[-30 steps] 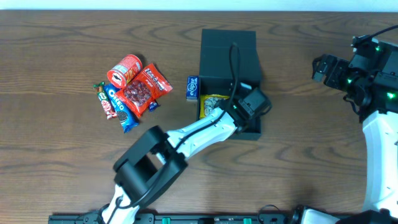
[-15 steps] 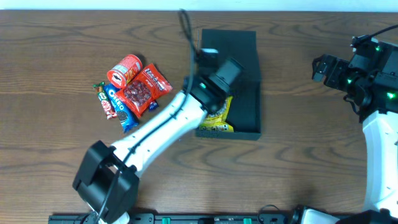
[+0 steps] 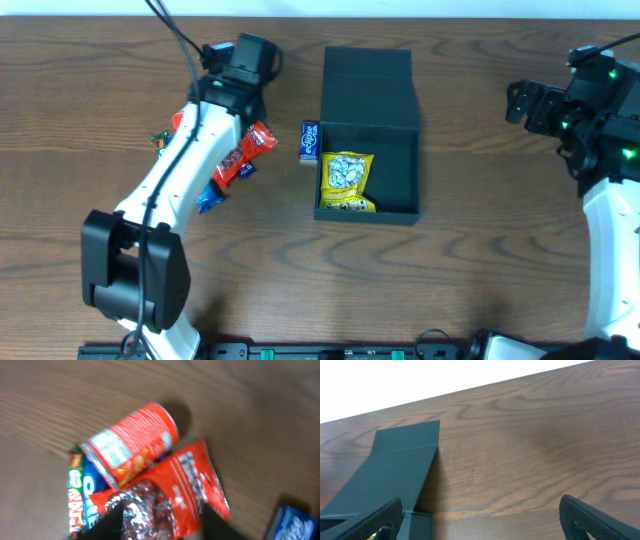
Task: Pack container
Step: 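Return the left gripper to the pile and grasp the red Hacks bag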
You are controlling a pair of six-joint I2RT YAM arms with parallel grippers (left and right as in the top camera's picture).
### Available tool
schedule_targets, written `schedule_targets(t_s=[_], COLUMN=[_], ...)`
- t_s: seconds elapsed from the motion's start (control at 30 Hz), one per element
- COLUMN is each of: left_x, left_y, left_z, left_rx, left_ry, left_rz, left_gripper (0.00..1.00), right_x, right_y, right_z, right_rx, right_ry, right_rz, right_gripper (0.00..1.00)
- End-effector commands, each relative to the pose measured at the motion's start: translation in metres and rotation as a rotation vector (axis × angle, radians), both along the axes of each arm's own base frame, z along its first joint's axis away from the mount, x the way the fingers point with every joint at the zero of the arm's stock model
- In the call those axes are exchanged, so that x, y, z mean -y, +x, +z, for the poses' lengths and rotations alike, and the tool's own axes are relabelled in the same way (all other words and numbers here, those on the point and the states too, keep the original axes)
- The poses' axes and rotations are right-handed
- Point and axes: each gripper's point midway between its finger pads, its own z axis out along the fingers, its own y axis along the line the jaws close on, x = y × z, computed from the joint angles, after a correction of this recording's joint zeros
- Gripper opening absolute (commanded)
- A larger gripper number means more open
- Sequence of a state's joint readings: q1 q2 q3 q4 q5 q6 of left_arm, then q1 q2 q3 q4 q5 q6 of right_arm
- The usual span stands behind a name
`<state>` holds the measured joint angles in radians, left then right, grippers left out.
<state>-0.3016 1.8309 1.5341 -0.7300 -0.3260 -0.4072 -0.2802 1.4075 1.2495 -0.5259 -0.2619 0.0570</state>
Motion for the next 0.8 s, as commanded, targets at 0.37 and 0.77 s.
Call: schedule_targets(t_s=[0.37, 0.77], left_x=[0.016, 0.005], left_y=[-0.029, -0.034], left_z=[-0.054, -0.116], left_rx=[-0.294, -0.459], left_ry=[0.117, 0.195], left_rz=[-0.543, -0.586], left_gripper=[0.95, 0.95], right_x=[0.001, 0.000], right_y=[-0.002, -0.003], right_z=[-0.001, -0.002], right_rx=[-0.003, -0.011], right_ry=[-0.022, -0.019], right_rz=[0.022, 0.022], right_gripper=[0.99, 0.99])
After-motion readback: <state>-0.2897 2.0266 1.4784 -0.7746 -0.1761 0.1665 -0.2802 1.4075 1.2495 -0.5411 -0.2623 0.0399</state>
